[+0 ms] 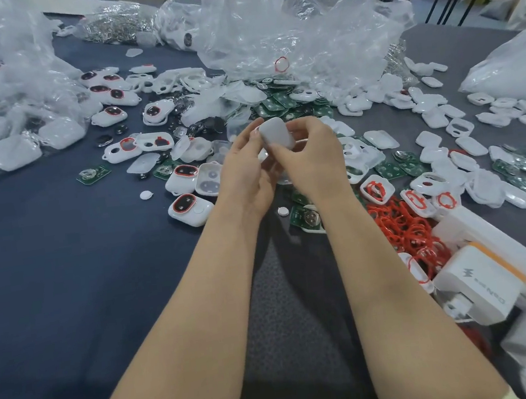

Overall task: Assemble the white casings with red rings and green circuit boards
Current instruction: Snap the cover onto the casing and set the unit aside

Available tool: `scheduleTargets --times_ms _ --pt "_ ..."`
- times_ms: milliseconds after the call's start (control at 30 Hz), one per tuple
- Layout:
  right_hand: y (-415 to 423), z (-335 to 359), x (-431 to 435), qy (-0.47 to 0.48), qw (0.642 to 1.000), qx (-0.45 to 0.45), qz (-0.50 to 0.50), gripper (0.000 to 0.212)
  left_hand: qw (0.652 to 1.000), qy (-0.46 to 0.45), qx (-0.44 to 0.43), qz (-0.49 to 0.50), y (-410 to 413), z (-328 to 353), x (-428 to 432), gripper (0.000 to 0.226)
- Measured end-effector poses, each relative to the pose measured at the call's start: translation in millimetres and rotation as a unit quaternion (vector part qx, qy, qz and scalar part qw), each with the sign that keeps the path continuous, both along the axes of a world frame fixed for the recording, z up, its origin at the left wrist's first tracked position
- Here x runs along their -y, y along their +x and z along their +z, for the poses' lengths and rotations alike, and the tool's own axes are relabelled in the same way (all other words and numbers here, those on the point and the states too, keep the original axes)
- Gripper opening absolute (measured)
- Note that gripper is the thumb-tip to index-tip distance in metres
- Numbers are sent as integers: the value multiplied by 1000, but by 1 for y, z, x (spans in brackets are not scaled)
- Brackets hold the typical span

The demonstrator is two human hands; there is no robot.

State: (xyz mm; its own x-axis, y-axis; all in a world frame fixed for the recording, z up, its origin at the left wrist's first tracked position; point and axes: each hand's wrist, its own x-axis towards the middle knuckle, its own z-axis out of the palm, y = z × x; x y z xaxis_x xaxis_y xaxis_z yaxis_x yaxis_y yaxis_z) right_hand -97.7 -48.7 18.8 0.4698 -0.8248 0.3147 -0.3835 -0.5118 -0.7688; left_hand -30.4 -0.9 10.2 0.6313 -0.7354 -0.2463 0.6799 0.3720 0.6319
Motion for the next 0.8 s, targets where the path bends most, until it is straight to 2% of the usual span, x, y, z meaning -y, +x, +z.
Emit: scheduleTargets --times_ms 133,200,267,333,367,400,433,500,567,667,733,800 --pt "-1 2 -5 -60 998 24 3 26 1000 -6 -17 -2 1 -1 1 19" --pt "-1 4 -5 -28 997 67 15 16 1000 -10 -22 1 3 0 1 17" --pt "-4 8 2 88 983 160 15 12 1000 -8 -22 6 3 0 0 15" --pt "-10 12 9 249 922 295 17 12 1000 4 -13 15 3 -1 0 15" --pt "-12 12 13 297 891 344 10 14 1000 17 1 19 3 -2 0 13" --pt "-15 11 16 314 878 362 -6 18 999 32 17 23 3 -3 -1 9" --pt "-16 9 19 300 889 346 -28 21 998 47 33 27 3 -3 -1 9" --pt "-18 3 21 223 940 251 -62 25 995 69 62 33 2 -3 -2 17" --pt "-18 -3 21 153 973 164 -61 26 992 76 96 37 0 -3 -2 22" --pt "-14 -7 19 54 996 55 -42 32 986 78 138 42 -3 -2 -3 26" --pt "-12 -12 19 -13 998 -41 -52 37 984 76 154 41 -4 -2 -2 27" --pt "-11 -13 17 -57 993 -76 -70 36 983 78 161 41 -4 -1 -3 28"
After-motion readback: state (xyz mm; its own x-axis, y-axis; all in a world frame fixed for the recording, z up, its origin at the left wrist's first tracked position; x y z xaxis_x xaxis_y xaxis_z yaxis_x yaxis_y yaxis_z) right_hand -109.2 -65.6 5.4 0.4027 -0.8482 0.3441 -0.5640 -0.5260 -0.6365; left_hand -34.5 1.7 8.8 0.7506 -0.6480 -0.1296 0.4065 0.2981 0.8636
